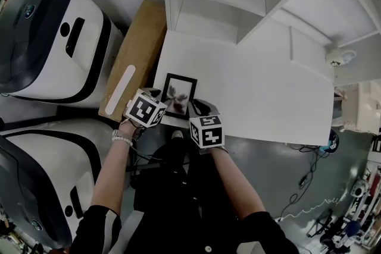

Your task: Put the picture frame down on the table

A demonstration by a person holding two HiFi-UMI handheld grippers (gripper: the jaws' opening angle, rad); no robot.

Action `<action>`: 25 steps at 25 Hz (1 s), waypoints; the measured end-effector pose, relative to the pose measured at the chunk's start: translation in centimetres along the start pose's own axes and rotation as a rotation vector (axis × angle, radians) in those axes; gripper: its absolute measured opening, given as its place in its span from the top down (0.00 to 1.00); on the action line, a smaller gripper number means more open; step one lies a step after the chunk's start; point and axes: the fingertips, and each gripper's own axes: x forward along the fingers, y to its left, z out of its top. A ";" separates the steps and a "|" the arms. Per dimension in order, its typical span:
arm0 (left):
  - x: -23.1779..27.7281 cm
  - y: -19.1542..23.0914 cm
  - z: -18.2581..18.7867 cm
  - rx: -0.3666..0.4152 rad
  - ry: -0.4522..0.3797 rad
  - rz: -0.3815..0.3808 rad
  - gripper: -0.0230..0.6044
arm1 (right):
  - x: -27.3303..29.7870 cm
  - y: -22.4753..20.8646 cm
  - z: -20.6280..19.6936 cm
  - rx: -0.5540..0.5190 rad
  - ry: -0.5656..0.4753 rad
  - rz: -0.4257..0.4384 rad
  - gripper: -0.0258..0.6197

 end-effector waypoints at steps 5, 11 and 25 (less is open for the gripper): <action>-1.7 0.6 0.7 -0.067 -0.103 0.008 0.69 | -0.9 -0.1 1.1 0.014 -0.053 -0.005 0.90; -5.5 0.0 3.7 -0.070 -0.304 0.031 0.74 | -4.1 -1.7 4.3 0.004 -0.210 -0.095 0.90; -13.5 -6.3 11.7 0.130 -0.591 0.128 0.96 | -14.3 -2.8 11.8 -0.085 -0.511 -0.204 0.96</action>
